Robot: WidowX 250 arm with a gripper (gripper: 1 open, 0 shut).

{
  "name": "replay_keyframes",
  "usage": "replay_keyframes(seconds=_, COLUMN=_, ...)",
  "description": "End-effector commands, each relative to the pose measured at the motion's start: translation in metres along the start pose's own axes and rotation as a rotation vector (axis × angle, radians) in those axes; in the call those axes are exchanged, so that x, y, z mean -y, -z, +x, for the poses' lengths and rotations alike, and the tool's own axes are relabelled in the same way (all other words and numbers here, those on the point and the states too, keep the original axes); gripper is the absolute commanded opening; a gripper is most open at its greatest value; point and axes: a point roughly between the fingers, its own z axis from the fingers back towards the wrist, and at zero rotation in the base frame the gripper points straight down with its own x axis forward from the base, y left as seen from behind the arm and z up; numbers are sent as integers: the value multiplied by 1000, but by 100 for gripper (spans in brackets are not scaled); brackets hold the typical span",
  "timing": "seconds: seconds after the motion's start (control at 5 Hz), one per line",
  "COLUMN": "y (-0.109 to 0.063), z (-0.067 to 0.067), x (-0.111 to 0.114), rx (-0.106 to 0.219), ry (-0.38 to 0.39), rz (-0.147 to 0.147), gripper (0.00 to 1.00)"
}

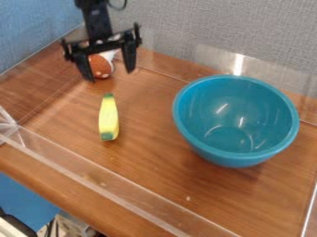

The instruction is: Remove the yellow object from the blue bowl and put it on the table

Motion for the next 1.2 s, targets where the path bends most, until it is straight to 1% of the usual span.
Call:
replay_keyframes(seconds=0.0, y=-17, z=-13, x=10, rx=61, ry=-22, rz=-23, gripper=100)
replay_keyframes(seconds=0.2, y=-10, z=-25, x=7, rx=58, ry=-68, rz=-15, gripper=100)
replay_keyframes(seconds=0.4, y=-6, z=-28, x=4, rx=59, ry=-106, rz=-6, gripper=100)
replay_keyframes(seconds=0.6, y=-13, z=-20, x=-4, rx=60, ry=-88, rz=-8, gripper=100)
replay_keyframes(seconds=0.8, y=-22, z=-12, x=-10, rx=61, ry=-77, rz=-19, gripper=100)
replay_keyframes(seconds=1.0, y=-30, z=6, x=-19, rx=64, ry=-110, rz=-24, gripper=100)
